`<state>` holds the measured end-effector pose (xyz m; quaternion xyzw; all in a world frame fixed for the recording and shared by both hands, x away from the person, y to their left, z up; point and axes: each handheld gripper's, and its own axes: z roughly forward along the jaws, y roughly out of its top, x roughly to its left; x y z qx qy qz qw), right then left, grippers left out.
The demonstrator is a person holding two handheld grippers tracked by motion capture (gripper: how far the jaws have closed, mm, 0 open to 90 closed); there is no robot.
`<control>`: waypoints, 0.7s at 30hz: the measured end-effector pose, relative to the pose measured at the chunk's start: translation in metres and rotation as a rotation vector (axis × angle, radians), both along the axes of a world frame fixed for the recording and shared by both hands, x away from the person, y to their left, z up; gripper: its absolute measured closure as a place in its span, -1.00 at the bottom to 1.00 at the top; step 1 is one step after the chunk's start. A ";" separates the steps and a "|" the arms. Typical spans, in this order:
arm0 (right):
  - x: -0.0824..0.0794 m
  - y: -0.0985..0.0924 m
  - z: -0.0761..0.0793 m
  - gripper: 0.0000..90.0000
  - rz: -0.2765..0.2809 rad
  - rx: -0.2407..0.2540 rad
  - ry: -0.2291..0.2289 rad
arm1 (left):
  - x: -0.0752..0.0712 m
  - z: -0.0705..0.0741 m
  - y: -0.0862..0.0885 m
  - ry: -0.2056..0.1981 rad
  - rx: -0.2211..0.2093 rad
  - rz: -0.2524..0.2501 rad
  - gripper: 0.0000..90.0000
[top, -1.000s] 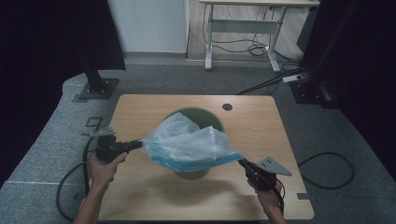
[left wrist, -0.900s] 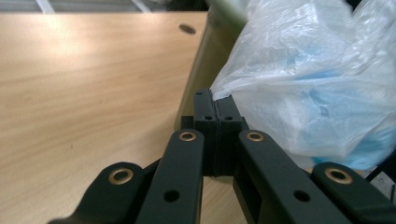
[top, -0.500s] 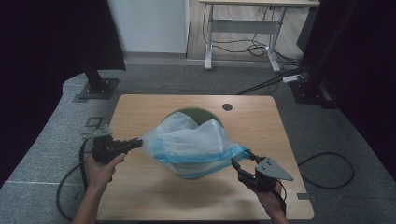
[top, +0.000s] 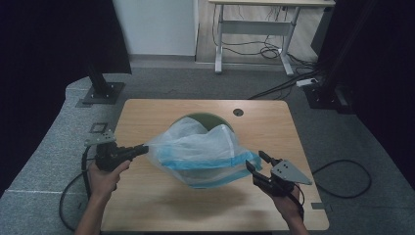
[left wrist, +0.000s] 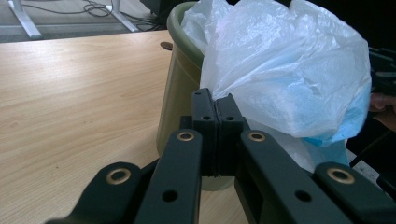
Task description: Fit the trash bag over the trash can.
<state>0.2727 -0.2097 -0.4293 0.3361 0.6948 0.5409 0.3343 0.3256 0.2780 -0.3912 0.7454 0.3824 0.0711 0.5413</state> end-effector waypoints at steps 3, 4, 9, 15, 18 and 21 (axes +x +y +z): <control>-0.004 -0.004 0.004 -0.06 0.033 0.022 0.002 | -0.001 0.000 -0.001 -0.002 -0.002 -0.001 0.98; -0.006 -0.005 0.005 -0.07 0.058 0.034 0.007 | -0.001 0.000 -0.002 -0.003 -0.001 -0.003 0.98; -0.011 0.004 0.011 -0.17 0.146 0.064 0.028 | -0.003 -0.001 -0.007 -0.008 -0.003 -0.014 0.99; -0.010 0.023 0.011 -0.25 0.220 0.045 0.029 | -0.003 0.000 -0.009 -0.007 -0.012 -0.016 0.99; -0.008 0.030 0.008 -0.29 0.228 0.043 0.033 | -0.002 0.000 -0.012 -0.007 -0.013 -0.020 0.99; -0.005 0.034 0.008 -0.04 0.207 0.041 0.028 | -0.002 0.002 -0.015 -0.011 -0.012 -0.027 0.99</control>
